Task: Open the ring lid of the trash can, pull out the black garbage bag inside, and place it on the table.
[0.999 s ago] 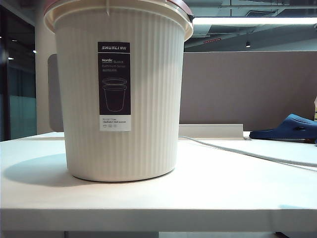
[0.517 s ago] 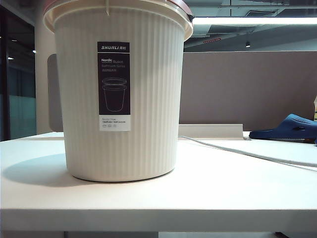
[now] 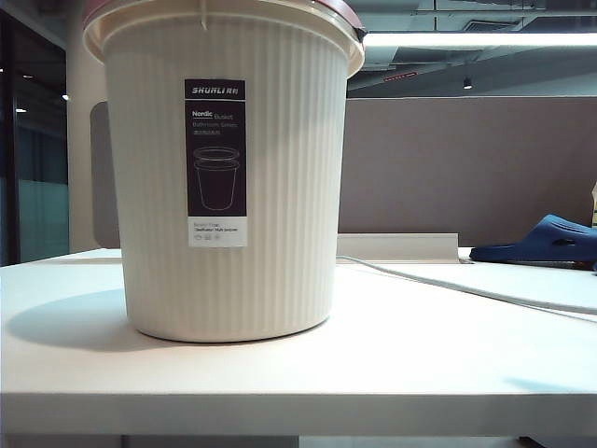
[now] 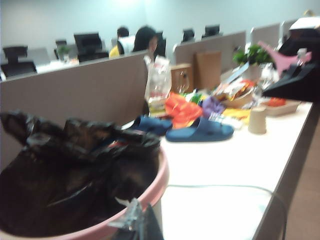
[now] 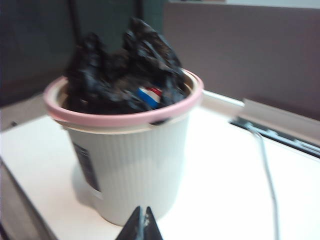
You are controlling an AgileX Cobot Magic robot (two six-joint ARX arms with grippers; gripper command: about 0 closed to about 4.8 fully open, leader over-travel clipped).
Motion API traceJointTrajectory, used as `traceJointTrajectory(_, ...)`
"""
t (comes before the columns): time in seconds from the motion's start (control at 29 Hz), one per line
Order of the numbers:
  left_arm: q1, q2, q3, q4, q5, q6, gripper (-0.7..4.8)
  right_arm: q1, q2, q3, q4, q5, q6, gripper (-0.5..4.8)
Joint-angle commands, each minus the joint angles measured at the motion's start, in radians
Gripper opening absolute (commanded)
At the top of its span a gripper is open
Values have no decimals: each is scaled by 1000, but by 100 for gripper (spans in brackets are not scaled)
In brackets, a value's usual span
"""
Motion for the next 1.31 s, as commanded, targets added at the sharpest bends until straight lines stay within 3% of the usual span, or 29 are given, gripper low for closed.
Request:
traceJointTrajectory(0.03, -1, 58, 15, -16, -8, 49, -5, 39, 72, 64, -38, 100, -66, -5)
traceJointTrajectory(0.21, -62, 128, 16, -19, -69, 129, 2, 146, 174, 142, -50, 222, -100, -5)
traceJointTrajectory(0.28, -122, 165, 16, -29, -144, 171, 37, 212, 221, 173, -50, 269, -102, -5)
traceJointTrajectory(0.52, -435, 278, 17, -132, -522, 348, 79, 518, 385, 256, -53, 502, -121, -5)
traceJointTrajectory(0.69, -647, 302, 17, -89, -803, 376, 91, 794, 493, 293, -97, 787, -162, -5)
traceJointTrajectory(0.83, -725, 302, 17, -19, -865, 380, 111, 961, 545, 294, -98, 981, -193, -5)
traceJointTrajectory(0.93, -737, 311, 17, 5, -874, 379, 155, 1039, 570, 294, -79, 1018, -194, -5)
traceJointTrajectory(1.1, -737, 341, 16, 14, -878, 388, 155, 1085, 585, 294, -56, 1073, -193, -5)
traceJointTrajectory(1.31, -737, 406, 16, 16, -884, 527, 155, 1085, 584, 294, -57, 1111, -194, -5)
